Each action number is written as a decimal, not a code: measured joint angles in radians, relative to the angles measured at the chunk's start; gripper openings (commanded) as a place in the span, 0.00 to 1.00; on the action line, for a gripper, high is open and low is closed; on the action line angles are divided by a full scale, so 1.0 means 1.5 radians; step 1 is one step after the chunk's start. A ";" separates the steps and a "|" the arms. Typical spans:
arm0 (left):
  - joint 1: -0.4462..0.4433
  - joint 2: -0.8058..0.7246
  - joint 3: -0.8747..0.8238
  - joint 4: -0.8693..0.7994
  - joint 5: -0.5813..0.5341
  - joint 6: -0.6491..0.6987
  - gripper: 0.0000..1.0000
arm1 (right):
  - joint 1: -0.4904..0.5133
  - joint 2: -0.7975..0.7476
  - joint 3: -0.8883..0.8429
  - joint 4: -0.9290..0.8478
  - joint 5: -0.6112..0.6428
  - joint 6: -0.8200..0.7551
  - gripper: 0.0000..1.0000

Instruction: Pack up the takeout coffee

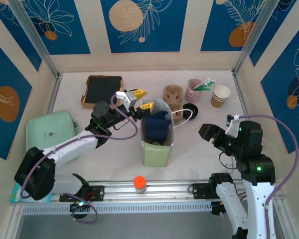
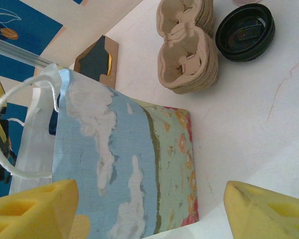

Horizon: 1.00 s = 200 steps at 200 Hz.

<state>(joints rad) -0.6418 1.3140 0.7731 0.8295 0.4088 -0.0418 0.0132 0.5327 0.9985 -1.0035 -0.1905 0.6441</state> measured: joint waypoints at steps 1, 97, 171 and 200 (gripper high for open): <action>0.000 0.000 0.000 -0.001 0.000 0.000 0.60 | 0.000 0.000 0.000 0.000 0.000 0.000 0.77; 0.000 -0.066 0.025 -0.096 -0.012 -0.002 0.73 | 0.000 0.000 0.000 0.000 -0.021 -0.007 0.93; 0.000 -0.231 0.095 -0.299 -0.081 -0.057 0.81 | 0.061 0.010 -0.005 -0.008 -0.032 -0.044 0.99; 0.000 -0.310 0.094 -0.418 -0.138 -0.093 0.82 | 0.151 0.009 -0.034 -0.026 -0.001 -0.045 0.99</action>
<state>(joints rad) -0.6418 0.8494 0.9142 0.2028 0.2012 -0.1818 0.2398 0.5468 0.9474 -1.0424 -0.1913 0.5766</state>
